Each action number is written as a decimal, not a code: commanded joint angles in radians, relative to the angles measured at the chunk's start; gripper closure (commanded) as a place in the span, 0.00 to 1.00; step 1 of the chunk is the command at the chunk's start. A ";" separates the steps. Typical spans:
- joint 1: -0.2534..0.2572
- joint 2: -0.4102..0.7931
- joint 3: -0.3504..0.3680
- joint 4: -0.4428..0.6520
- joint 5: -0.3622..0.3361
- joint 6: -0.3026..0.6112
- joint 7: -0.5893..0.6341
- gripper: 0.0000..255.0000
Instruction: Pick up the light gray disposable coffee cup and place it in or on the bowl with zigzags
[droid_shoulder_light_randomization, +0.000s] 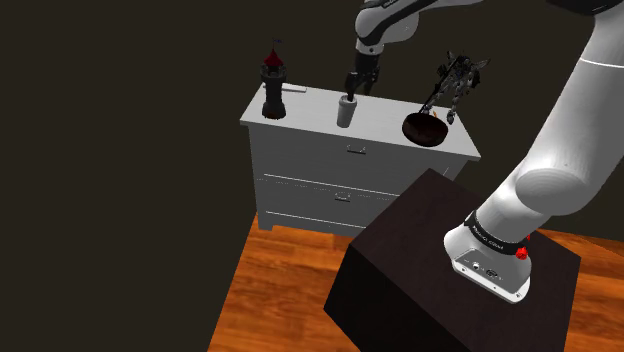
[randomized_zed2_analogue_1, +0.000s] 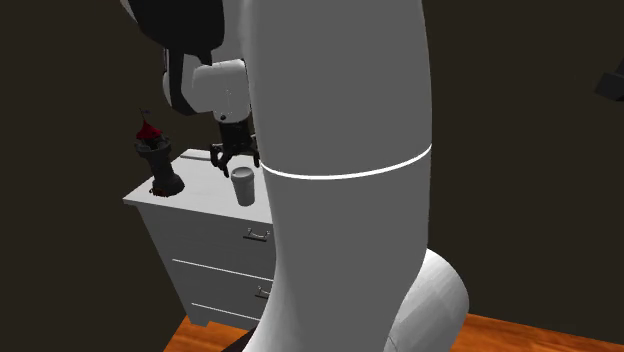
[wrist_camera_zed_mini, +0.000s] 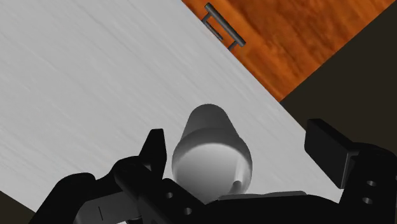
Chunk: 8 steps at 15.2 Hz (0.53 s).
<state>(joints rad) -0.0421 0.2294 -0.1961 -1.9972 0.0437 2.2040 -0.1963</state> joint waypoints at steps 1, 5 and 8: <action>-0.013 0.079 0.000 0.073 0.020 0.012 -0.018 0.00; -0.022 0.138 0.005 0.096 0.034 0.049 -0.028 0.00; -0.024 0.161 0.008 0.086 0.041 0.082 -0.032 0.00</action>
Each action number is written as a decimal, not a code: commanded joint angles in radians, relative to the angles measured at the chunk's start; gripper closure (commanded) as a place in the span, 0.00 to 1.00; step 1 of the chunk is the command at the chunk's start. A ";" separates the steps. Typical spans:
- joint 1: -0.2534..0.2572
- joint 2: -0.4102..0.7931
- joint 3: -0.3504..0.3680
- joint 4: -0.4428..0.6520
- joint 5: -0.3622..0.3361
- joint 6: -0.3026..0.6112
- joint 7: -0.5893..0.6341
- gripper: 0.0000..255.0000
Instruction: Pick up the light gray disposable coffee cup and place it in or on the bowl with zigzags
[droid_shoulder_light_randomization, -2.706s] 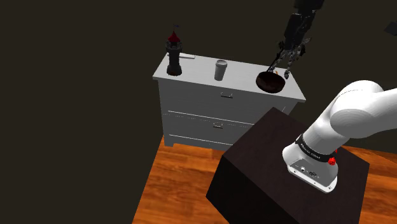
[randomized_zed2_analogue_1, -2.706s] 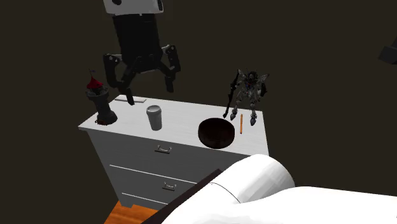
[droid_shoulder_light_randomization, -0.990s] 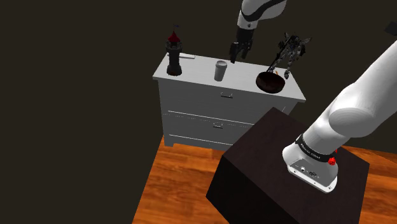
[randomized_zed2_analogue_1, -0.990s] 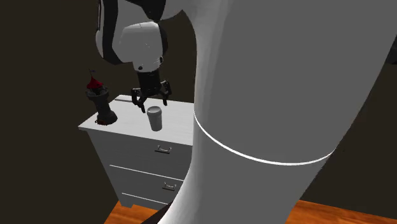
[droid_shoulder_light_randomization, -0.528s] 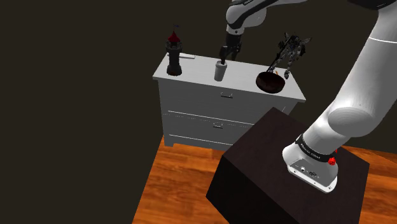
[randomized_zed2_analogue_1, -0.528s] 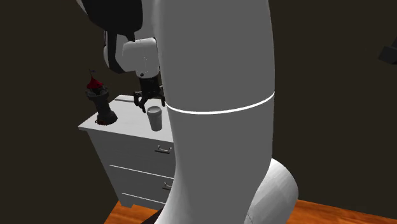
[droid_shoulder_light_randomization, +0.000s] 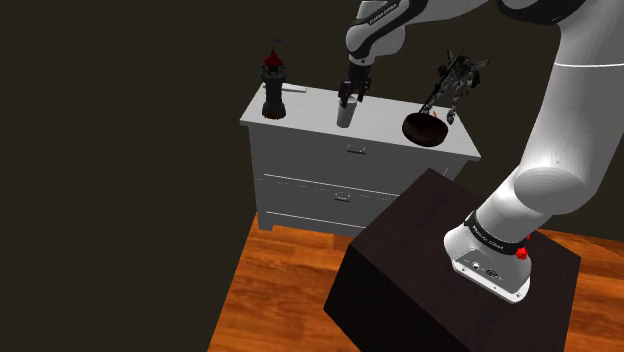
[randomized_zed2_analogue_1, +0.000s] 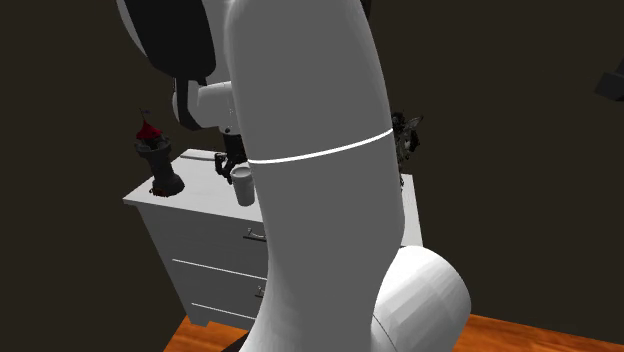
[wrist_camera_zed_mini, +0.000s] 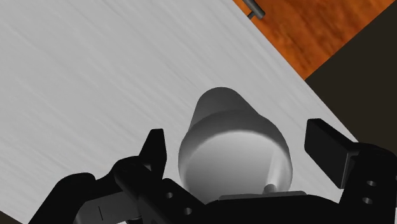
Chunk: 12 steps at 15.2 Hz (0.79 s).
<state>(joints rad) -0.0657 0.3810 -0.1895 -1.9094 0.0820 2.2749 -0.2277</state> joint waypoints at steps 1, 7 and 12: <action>-0.001 0.017 0.002 -0.004 0.005 0.022 -0.002 0.00; -0.002 0.022 0.003 -0.006 0.006 0.028 -0.003 0.00; -0.002 0.022 0.003 -0.006 0.006 0.028 -0.003 1.00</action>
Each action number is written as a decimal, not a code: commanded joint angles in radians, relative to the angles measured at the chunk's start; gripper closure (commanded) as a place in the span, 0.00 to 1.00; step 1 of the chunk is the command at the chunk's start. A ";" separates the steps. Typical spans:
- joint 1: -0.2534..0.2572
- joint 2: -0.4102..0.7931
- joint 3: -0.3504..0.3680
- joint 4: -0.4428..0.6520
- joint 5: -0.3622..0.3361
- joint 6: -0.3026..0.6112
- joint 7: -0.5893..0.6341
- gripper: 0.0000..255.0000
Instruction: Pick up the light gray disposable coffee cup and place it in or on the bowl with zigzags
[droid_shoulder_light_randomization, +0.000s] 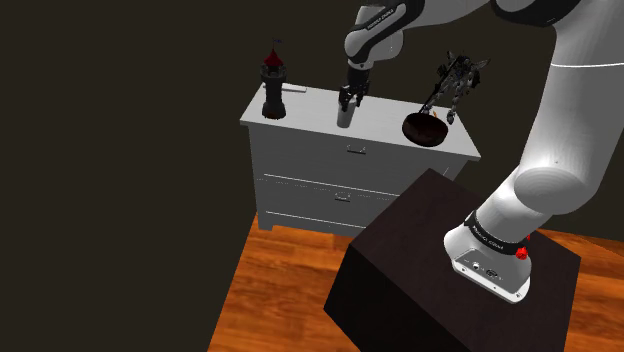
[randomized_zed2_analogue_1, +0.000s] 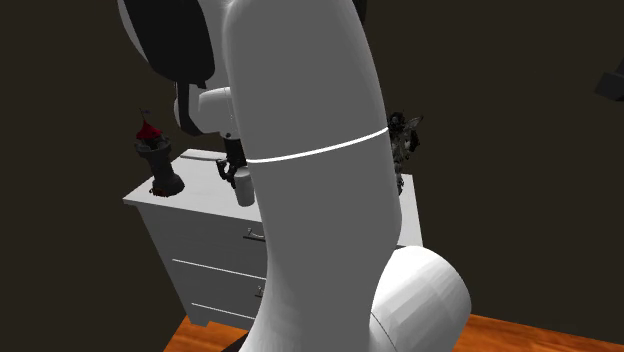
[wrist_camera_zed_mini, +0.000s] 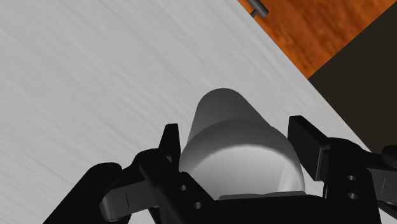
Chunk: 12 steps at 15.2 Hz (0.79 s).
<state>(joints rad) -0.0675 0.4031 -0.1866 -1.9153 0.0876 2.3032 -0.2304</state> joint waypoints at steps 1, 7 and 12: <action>0.000 0.000 0.000 0.000 0.000 0.000 0.000 1.00; 0.000 0.001 0.000 0.001 0.000 -0.001 0.000 1.00; 0.003 -0.032 -0.004 0.012 -0.008 -0.043 0.005 1.00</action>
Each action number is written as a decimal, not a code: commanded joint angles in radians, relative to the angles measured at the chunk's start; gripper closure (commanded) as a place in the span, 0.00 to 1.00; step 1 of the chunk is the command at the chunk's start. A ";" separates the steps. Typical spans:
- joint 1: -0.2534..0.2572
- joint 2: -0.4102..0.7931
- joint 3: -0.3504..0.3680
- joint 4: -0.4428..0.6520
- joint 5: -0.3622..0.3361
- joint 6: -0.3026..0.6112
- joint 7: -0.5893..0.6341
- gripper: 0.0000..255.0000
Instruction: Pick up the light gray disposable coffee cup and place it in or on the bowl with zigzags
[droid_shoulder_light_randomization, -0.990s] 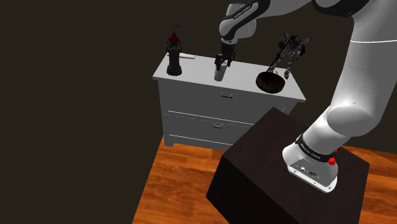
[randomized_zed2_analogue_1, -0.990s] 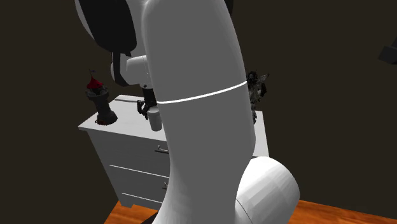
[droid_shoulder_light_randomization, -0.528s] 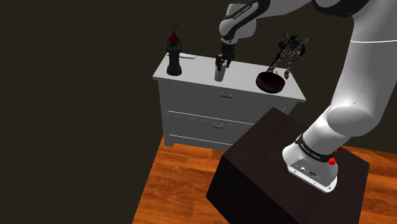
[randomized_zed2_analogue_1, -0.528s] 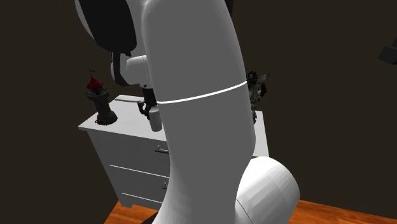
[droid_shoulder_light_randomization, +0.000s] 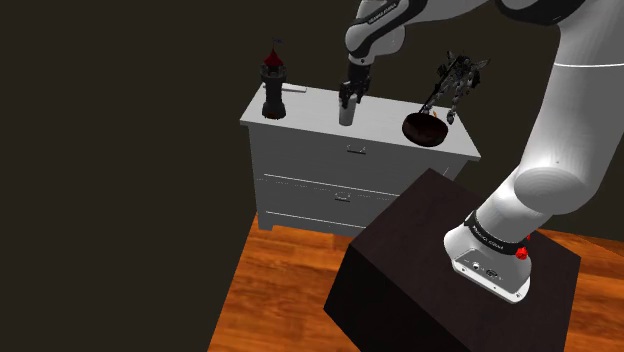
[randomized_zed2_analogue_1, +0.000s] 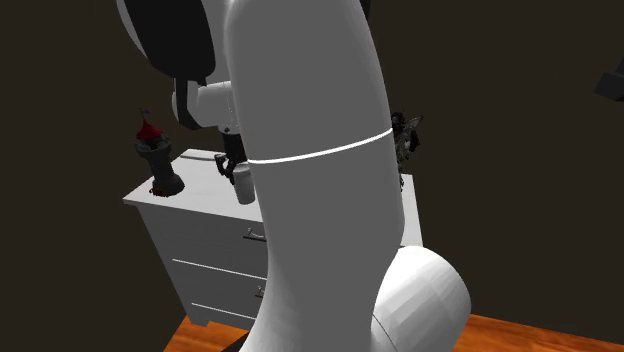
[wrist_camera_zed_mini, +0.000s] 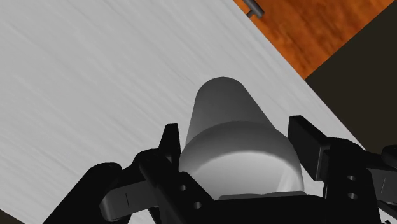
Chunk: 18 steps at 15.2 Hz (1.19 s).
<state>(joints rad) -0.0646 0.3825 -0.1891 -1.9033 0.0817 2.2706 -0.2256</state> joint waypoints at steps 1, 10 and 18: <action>0.001 -0.019 -0.003 0.003 -0.004 -0.022 0.002 1.00; 0.006 -0.080 -0.009 0.045 -0.021 -0.123 0.012 1.00; 0.008 -0.123 -0.013 0.097 -0.032 -0.218 0.019 1.00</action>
<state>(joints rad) -0.0564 0.2646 -0.2015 -1.8163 0.0509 2.0682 -0.2078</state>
